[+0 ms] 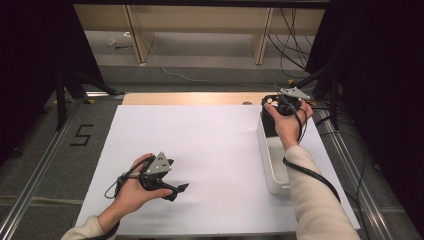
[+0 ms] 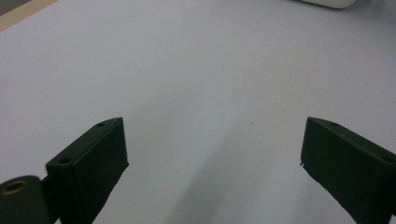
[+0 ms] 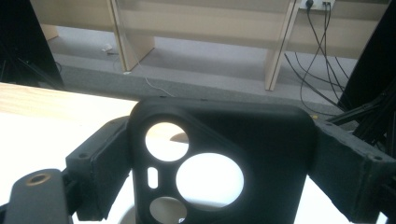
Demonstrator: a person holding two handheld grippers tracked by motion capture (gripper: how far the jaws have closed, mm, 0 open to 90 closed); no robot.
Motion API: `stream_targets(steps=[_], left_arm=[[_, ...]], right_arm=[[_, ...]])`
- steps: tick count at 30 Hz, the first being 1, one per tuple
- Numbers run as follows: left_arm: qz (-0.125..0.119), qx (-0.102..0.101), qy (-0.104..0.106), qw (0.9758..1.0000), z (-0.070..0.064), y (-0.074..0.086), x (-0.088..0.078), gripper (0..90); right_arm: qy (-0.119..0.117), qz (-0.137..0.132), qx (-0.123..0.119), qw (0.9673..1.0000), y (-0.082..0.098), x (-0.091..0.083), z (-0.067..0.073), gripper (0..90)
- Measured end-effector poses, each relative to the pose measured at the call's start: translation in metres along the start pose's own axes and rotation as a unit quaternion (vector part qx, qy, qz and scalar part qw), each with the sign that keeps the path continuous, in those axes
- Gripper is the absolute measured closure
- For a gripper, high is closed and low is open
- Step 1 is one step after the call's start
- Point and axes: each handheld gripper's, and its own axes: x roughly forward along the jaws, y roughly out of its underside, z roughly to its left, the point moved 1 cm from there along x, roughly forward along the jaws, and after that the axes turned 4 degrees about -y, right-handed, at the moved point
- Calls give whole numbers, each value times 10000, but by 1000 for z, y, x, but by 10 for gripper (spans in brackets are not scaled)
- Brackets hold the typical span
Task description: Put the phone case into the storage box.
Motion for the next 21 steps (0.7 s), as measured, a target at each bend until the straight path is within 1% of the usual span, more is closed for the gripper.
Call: stream_targets(steps=[2,6,13,18,21], left_arm=[[1,-4,-1,10000,0,0,0,69],[3,-3,3,10000,0,0,0,69],[4,6,-1,10000,0,0,0,69],[6,0,-1,10000,0,0,0,69],[5,5,-1,10000,0,0,1,69]], right_arm=[[-5,-31,15,10000,0,0,0,135],[-7,-11,18,10000,1,1,0,134],[17,-56,-24,10000,0,1,0,128],[78,-46,-47,9999,0,1,-1,77],[68,-29,-58,10000,-1,1,-2,48]])
